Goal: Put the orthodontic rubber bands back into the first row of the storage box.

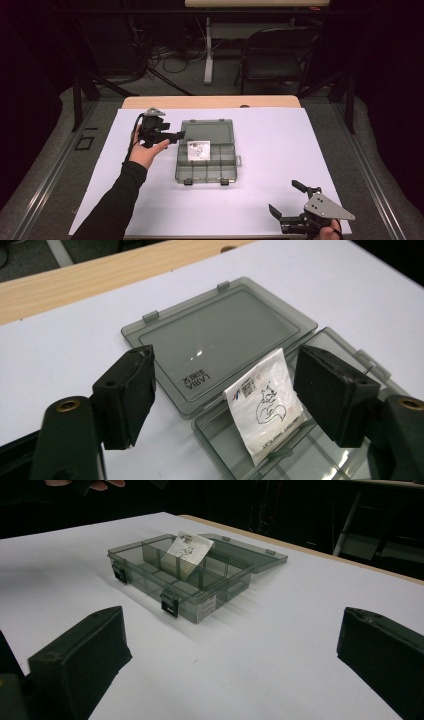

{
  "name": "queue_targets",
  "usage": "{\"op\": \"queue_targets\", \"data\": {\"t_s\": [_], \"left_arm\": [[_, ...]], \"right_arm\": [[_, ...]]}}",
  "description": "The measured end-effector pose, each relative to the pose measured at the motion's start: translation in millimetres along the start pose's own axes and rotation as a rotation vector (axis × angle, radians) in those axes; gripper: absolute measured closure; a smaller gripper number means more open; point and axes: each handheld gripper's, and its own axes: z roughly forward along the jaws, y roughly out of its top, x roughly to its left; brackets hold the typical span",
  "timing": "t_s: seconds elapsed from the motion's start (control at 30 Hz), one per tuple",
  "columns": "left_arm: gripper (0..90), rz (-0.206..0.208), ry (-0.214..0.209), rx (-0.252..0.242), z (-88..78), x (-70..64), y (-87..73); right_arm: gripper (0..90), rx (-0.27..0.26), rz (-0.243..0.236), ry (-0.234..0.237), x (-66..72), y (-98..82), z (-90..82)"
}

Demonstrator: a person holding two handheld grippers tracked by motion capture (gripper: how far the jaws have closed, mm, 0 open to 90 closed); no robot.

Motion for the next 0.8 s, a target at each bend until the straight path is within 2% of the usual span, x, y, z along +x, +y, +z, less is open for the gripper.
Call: {"op": "queue_targets", "data": {"t_s": [0.2,0.3,0.6,0.77,0.8], "left_arm": [[19.4,-0.005,-0.015,-0.042,-11.6,1.6,-0.4],[16.3,0.017,-0.04,-0.065,-21.6,-0.3,-1.7],[12.3,0.028,-0.09,-0.147,-43.1,-6.6,-6.6],[10.5,0.043,-0.089,-0.165,-51.9,-9.7,-9.7],[10.4,0.043,-0.081,-0.165,-53.5,-10.6,-10.5]], "right_arm": [[0.0,0.002,0.0,0.001,0.0,-0.1,0.3],[0.0,0.002,-0.001,0.002,0.2,-0.1,0.5],[0.0,0.0,-0.002,0.0,0.4,-0.1,0.7],[0.0,0.002,0.0,-0.001,0.0,-0.2,0.6],[0.0,-0.019,0.004,-0.007,0.5,-0.8,2.3]]}}
